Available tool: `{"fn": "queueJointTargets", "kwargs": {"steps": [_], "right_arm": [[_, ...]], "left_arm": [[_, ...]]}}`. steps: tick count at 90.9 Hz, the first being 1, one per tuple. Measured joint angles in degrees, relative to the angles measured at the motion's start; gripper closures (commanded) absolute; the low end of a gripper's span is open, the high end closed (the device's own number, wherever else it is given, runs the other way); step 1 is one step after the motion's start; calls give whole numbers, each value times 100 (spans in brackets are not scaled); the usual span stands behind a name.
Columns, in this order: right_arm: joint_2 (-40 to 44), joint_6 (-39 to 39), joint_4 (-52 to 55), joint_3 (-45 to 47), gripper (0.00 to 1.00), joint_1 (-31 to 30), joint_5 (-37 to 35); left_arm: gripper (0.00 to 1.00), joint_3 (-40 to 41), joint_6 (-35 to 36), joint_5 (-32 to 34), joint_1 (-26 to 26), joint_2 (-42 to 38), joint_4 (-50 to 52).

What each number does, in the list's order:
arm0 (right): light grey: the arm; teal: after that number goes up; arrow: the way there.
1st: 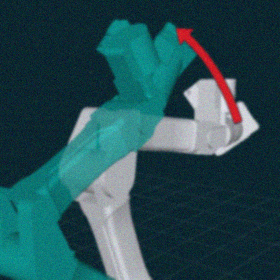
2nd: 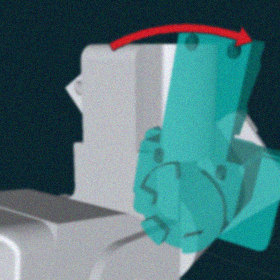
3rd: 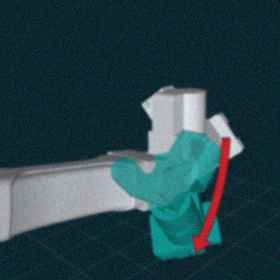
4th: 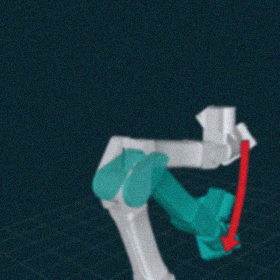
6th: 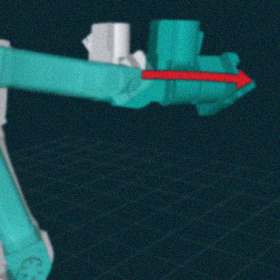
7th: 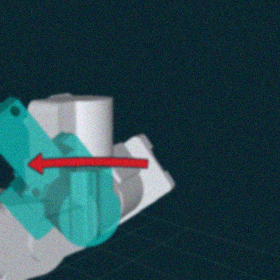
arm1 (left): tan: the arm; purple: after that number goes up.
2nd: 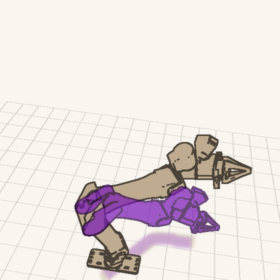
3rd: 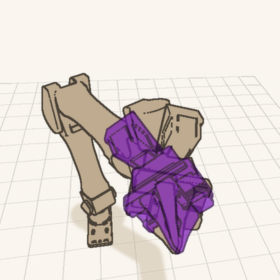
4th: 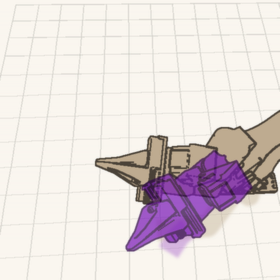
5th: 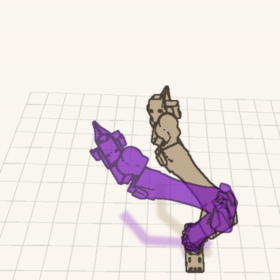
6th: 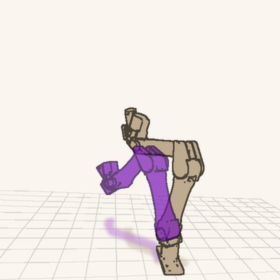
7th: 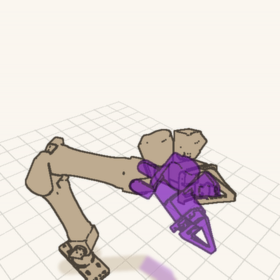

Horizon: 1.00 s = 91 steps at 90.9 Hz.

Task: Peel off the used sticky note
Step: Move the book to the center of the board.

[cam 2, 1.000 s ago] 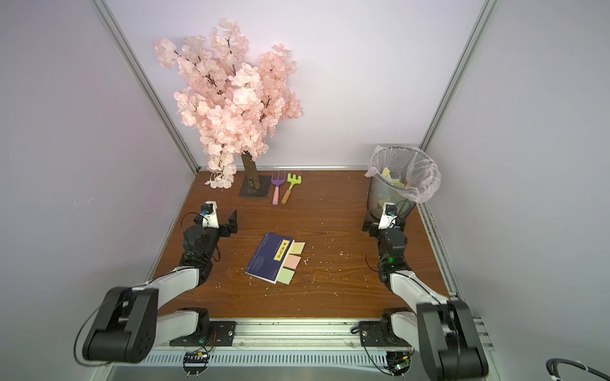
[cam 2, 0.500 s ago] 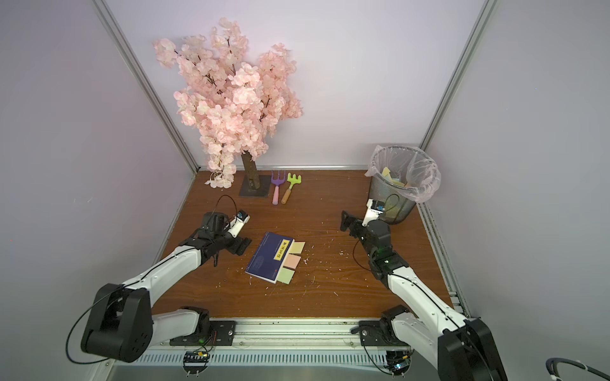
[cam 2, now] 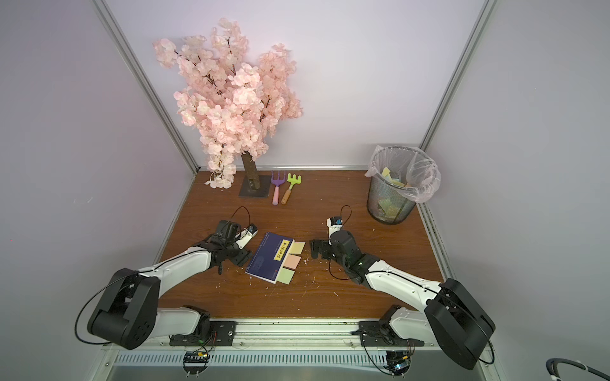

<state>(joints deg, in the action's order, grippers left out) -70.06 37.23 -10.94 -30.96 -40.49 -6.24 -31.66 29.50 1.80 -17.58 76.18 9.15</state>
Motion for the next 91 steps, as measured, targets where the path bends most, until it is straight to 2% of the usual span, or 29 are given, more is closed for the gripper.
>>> {"fn": "queueJointTargets", "kwargs": {"steps": [17,35,54,71,80,91], "right_arm": [[-96,411,68,-133,1,-114,210],[-579,745,205,-717,1,-365,470],[-1016,870,208,-1032,1,-485,839],[-1379,846,184,-1353,1,-487,1198],[-1633,817,120,-1497,1,-487,1355],[-2094,758,144,-1794,1,-487,1486]], "left_arm": [[14,57,33,-249,-697,-94,76],[12,-173,2,-717,-1102,111,398],[10,-330,-50,-717,-1178,157,706],[5,-487,-98,-584,-1178,-319,970],[0,-605,-186,-629,-1178,-389,955],[2,-562,-413,-647,-1178,-282,669]]}}
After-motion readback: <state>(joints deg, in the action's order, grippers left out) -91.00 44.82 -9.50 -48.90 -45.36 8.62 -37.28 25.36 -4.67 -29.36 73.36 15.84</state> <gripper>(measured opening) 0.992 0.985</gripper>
